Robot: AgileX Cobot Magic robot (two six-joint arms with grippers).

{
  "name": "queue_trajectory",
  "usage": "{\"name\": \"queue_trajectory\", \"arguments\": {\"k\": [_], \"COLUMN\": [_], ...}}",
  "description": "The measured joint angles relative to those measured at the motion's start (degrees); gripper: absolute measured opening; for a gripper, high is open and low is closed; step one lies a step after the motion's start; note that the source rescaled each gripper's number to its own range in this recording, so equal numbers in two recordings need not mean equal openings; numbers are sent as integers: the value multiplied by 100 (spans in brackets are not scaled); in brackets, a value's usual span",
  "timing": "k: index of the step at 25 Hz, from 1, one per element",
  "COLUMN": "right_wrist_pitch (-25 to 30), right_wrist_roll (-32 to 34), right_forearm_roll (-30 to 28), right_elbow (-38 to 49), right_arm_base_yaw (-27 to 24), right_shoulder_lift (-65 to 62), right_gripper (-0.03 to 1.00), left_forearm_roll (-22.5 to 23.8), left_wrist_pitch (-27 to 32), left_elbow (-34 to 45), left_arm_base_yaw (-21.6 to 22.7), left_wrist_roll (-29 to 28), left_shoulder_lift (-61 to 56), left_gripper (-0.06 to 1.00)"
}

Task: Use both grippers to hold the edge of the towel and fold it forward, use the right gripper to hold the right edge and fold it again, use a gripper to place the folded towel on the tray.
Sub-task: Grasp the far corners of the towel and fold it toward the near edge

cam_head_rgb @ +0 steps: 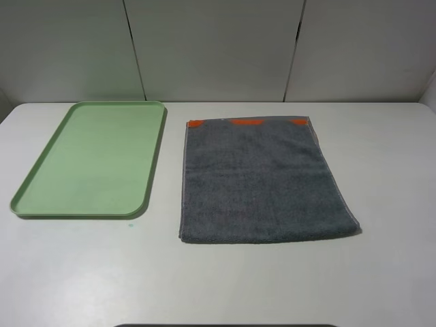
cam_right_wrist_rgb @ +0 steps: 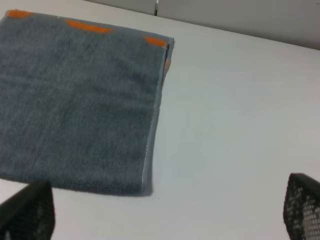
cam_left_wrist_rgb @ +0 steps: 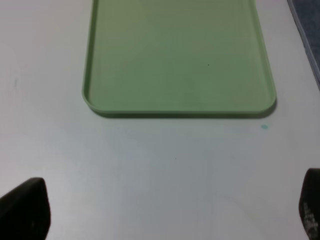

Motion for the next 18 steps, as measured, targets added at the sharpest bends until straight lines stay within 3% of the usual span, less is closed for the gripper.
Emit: {"name": "queue_trajectory", "arguments": {"k": [18], "right_wrist_pitch": [0], "right_wrist_roll": [0], "right_forearm_roll": [0], "right_elbow": [0], "right_arm_base_yaw": [0], "right_shoulder_lift": [0], "right_gripper": [100], "left_forearm_roll": [-813], "left_wrist_pitch": [-336], "left_elbow": [0], "left_arm_base_yaw": [0], "left_wrist_roll": [188], "left_shoulder_lift": [0], "left_gripper": [99]}}
